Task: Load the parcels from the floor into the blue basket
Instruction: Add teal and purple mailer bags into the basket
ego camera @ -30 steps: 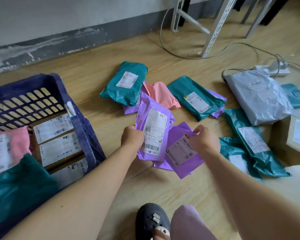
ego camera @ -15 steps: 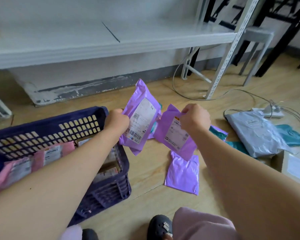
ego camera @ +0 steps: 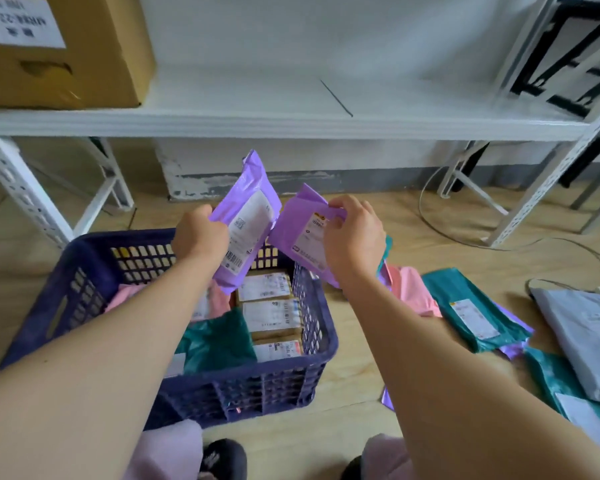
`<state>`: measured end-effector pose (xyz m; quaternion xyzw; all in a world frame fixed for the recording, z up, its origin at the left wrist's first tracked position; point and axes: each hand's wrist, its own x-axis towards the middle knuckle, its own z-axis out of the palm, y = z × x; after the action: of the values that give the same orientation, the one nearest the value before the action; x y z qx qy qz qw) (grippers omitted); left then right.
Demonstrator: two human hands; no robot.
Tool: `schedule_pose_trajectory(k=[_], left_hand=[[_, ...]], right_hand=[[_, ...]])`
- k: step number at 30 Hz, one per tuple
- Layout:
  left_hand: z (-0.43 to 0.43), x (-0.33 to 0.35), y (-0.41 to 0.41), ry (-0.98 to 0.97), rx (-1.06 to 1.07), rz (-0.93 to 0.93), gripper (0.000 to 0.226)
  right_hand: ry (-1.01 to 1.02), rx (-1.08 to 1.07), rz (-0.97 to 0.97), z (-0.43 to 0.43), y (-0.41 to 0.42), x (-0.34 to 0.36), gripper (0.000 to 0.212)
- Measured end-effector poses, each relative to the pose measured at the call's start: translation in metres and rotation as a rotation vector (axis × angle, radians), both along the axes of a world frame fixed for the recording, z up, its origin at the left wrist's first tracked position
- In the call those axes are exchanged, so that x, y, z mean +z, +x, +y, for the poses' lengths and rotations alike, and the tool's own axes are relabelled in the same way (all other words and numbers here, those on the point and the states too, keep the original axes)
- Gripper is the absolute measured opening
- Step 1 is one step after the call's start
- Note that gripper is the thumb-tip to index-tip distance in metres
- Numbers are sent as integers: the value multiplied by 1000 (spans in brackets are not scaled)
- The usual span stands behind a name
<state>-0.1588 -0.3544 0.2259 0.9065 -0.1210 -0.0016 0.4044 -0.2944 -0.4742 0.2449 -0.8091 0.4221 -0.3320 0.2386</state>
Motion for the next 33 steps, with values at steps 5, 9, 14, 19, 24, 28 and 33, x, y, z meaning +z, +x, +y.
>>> schedule_pose_trajectory(k=[5, 9, 14, 19, 24, 28, 33], left_hand=[[42, -11, 31, 148, 59, -58, 19], [77, -18, 54, 278, 100, -147, 22], [107, -34, 78, 433, 114, -305, 20], [118, -58, 100, 589, 102, -386, 24], [122, -77, 122, 718, -18, -456, 27], [125, -83, 146, 740, -90, -532, 24], [102, -86, 174, 477, -344, -767, 24]], right_hand=[[-34, 165, 64, 25, 41, -12, 35], [-69, 271, 81, 46, 71, -14, 37], [-42, 376, 138, 67, 102, -29, 36], [29, 438, 251, 69, 122, -53, 33], [135, 422, 345, 61, 146, -83, 37], [230, 345, 322, 54, 169, -95, 36], [355, 272, 311, 45, 196, -99, 30]])
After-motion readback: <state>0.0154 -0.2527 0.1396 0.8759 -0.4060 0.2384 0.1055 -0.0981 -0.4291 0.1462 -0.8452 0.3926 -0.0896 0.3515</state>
